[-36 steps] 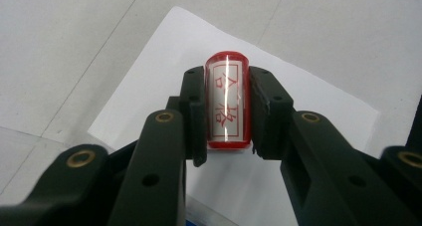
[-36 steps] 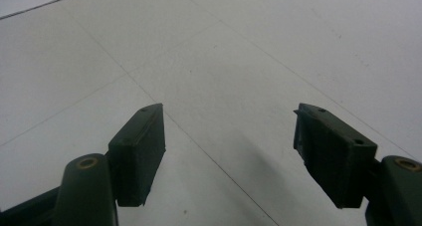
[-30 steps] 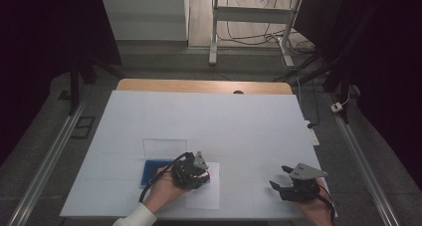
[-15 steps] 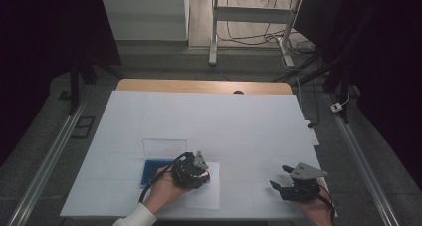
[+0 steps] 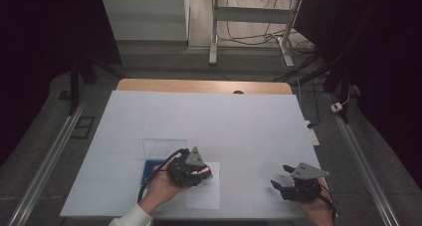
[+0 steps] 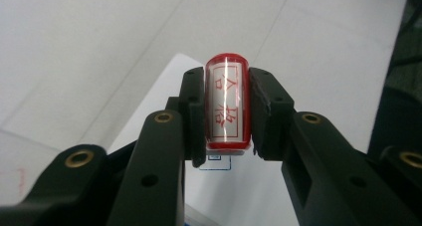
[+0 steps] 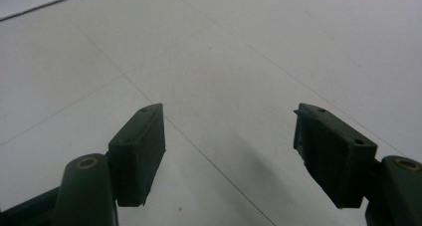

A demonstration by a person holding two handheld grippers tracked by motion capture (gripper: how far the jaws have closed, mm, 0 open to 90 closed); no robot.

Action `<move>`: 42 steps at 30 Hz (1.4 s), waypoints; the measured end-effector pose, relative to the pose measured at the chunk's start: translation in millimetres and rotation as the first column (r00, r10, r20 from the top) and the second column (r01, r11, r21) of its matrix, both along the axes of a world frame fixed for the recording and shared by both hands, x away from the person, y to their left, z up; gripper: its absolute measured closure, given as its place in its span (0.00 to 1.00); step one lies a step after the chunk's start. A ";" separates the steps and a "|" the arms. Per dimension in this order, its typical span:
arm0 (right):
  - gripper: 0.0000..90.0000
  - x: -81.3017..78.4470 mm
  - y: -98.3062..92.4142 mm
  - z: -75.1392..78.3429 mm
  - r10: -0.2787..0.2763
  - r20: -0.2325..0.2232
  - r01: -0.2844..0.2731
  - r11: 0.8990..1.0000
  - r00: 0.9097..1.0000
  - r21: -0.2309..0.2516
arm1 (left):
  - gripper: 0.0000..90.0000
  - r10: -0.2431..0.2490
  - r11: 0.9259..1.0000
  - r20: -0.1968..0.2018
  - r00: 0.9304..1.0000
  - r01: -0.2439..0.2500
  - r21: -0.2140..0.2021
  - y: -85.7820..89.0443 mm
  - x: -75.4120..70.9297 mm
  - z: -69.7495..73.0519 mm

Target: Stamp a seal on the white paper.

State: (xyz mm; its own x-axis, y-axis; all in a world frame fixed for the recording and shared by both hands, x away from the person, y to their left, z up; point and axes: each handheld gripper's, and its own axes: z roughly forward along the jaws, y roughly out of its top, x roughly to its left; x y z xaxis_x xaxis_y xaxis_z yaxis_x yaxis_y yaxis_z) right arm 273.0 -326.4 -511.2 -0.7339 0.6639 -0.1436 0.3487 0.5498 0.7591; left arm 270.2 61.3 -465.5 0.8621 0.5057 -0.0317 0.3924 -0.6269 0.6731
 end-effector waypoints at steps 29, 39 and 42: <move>0.31 1.0 -0.5 -0.8 -0.003 0.000 0.003 1.000 1.000 -0.001 | 0.78 0.024 0.997 0.009 1.000 -0.024 -0.078 32.4 -1.2 20.3; 0.31 2.2 0.0 -1.8 0.000 -0.001 0.000 1.000 1.000 0.002 | 0.78 0.046 0.995 0.011 0.999 -0.045 -0.089 53.9 -1.3 23.3; 0.31 2.0 -0.6 -1.5 -0.001 -0.002 0.001 1.000 1.000 0.001 | 0.78 0.057 0.994 0.013 0.998 -0.055 -0.091 59.8 -1.7 23.9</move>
